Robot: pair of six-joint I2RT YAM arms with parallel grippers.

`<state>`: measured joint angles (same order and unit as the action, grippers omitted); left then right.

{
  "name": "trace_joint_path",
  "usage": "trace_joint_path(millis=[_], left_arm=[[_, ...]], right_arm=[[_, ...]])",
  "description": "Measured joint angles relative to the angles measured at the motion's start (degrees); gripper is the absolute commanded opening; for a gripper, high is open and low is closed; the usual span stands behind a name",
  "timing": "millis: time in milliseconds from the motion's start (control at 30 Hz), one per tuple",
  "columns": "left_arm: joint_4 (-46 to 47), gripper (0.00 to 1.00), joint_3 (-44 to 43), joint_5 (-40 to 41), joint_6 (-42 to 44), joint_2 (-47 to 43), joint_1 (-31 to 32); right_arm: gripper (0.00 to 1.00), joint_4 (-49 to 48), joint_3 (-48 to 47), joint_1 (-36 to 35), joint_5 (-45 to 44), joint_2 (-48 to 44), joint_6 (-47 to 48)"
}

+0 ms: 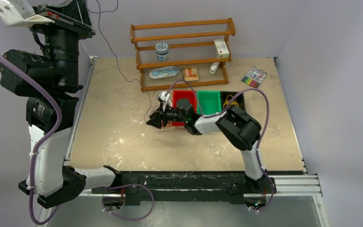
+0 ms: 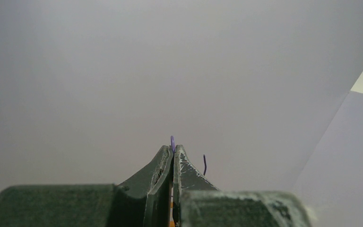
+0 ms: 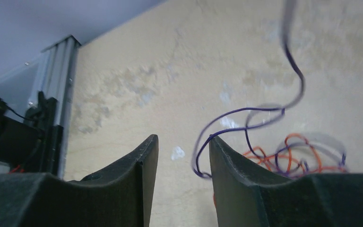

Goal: Untangle the cables

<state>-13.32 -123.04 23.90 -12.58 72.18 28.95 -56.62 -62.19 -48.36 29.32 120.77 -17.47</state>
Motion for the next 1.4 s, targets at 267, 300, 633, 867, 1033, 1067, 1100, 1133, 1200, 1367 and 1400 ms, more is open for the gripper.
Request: trace_joint_path(millis=[267,300,633,867,1033,1067,1100,1133,1200,1367,1400], left_arm=[[0.0,0.0,5.0,1.0,0.2,-2.9,0.0],[0.1,0.0,5.3,1.1,0.2,-3.2,0.0],[0.4,0.0,7.3,1.7,0.2,-5.4,0.0],[0.4,0.0,8.3,1.7,0.2,-5.5,0.0],[0.4,0.0,8.3,1.7,0.2,-5.6,0.0],[0.4,0.0,8.3,1.7,0.2,-5.6,0.0],[0.4,0.0,8.3,1.7,0.2,-5.6,0.0],[0.4,0.0,8.4,1.7,0.2,-5.7,0.0],[0.4,0.0,8.5,1.7,0.2,-5.7,0.0],[0.4,0.0,8.6,1.8,0.2,-5.8,0.0],[0.4,0.0,8.6,1.7,0.2,-5.8,0.0]], right_arm=[[0.66,3.3,2.1,0.0,-2.9,-15.1,4.3],[0.68,4.1,2.3,0.0,-3.6,-16.3,5.0],[0.82,11.9,3.1,0.0,-12.9,-20.8,8.7],[0.81,14.2,0.2,0.3,-12.1,-19.4,9.0],[0.8,12.3,-4.7,0.4,-4.7,-15.3,9.8],[0.8,12.0,-5.3,0.4,-3.3,-14.4,9.9],[0.79,11.7,-5.8,0.4,-2.2,-13.6,10.0],[0.79,11.5,-6.4,0.4,-1.1,-12.7,10.1],[0.79,11.1,-7.4,0.4,0.7,-11.1,10.0],[0.76,10.0,-9.8,0.4,2.3,-6.6,9.1],[0.75,10.0,-10.3,0.4,2.2,-5.8,8.9]])
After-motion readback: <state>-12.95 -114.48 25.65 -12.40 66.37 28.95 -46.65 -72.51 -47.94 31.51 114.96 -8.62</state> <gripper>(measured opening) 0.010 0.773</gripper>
